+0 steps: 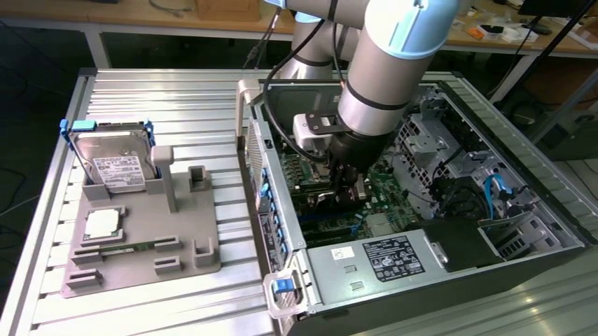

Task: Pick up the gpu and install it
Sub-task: 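Insert the gpu into the slot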

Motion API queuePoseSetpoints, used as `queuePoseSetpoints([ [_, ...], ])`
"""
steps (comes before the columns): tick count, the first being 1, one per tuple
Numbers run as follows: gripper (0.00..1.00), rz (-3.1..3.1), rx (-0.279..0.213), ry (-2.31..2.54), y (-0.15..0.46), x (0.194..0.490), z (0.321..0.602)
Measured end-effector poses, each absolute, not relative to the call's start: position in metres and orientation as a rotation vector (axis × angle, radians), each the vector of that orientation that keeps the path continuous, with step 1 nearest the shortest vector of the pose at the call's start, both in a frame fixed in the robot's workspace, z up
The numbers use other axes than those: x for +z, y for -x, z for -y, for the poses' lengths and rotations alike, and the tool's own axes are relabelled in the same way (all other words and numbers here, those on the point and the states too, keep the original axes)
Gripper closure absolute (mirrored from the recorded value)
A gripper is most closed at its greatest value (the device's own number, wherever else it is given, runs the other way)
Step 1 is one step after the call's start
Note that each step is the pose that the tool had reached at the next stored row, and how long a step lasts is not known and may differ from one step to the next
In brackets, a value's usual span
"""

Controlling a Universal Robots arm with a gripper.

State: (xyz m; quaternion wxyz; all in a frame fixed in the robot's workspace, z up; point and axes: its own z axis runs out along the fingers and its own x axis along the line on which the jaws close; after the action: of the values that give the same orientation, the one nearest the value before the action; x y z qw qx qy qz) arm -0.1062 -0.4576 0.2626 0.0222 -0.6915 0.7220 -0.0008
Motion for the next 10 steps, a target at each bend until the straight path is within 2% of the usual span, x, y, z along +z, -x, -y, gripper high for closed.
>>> queuePoseSetpoints([
  [10,0.73,-2.237,-0.002,2.142,0.1062,0.2646,0.4575],
])
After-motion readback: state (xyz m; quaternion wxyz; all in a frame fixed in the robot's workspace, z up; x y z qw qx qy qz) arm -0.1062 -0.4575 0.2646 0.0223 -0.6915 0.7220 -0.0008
